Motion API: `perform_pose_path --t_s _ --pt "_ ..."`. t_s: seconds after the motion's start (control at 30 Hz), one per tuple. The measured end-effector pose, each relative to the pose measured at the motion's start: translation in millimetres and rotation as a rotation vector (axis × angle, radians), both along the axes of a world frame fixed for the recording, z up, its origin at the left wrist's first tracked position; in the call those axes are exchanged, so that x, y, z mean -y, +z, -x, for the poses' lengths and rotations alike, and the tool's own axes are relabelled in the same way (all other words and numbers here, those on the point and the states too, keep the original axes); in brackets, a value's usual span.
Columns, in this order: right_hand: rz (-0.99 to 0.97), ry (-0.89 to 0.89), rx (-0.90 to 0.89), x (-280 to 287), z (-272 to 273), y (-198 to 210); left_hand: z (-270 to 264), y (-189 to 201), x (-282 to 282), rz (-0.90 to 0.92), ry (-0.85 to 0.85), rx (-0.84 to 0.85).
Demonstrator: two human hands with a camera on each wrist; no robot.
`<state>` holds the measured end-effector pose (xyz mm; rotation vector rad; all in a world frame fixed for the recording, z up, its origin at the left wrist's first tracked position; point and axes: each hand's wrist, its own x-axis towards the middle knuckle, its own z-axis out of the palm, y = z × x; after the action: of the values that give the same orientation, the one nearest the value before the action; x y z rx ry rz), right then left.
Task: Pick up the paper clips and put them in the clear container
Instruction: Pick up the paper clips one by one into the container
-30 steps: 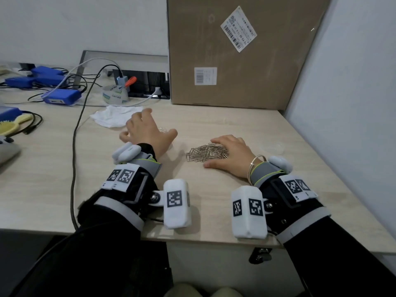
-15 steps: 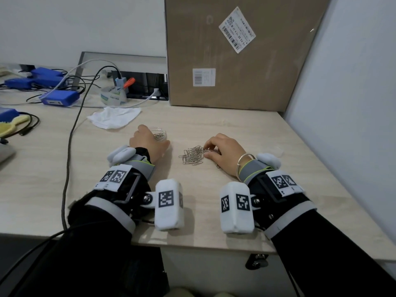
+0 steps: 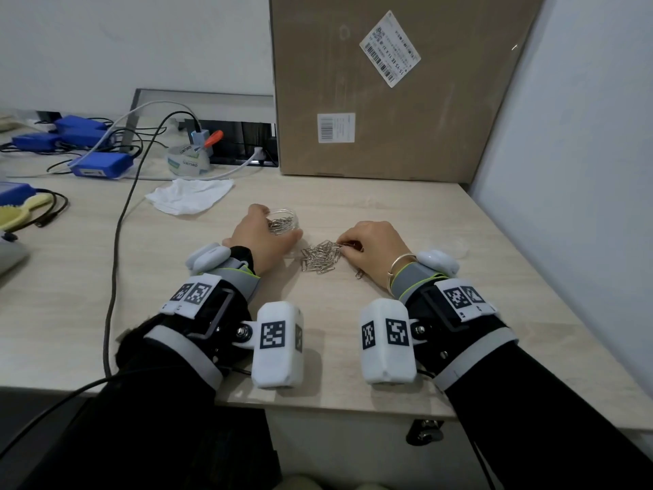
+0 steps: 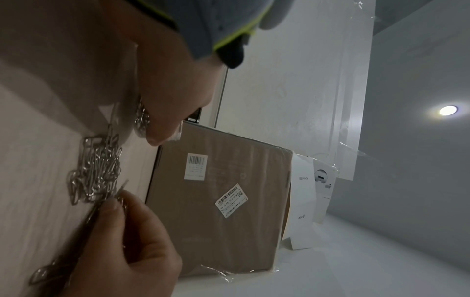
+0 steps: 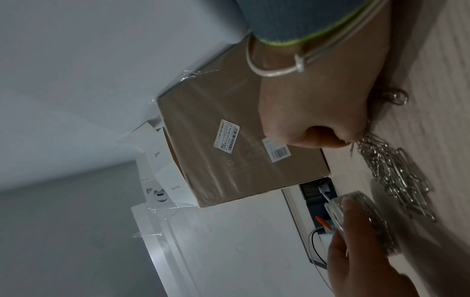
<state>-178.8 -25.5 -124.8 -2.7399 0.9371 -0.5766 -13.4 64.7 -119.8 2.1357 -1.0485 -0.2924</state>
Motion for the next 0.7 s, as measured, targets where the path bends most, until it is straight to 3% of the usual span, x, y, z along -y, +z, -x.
perform_pose_path --t_s 0.37,0.47,0.57,0.7 --pt "-0.375 -0.16 0.731 -2 -2 0 16 5 -3 -0.029 -0.157 0.015" --pt "-0.459 -0.123 0.96 -4 -5 5 22 6 -4 -0.014 -0.232 0.032" --pt "-0.465 -0.014 0.955 -13 -9 8 29 6 -5 0.01 -0.322 0.047" --pt "-0.336 0.091 0.76 -19 -11 4 33 6 -5 0.026 -0.392 0.048"
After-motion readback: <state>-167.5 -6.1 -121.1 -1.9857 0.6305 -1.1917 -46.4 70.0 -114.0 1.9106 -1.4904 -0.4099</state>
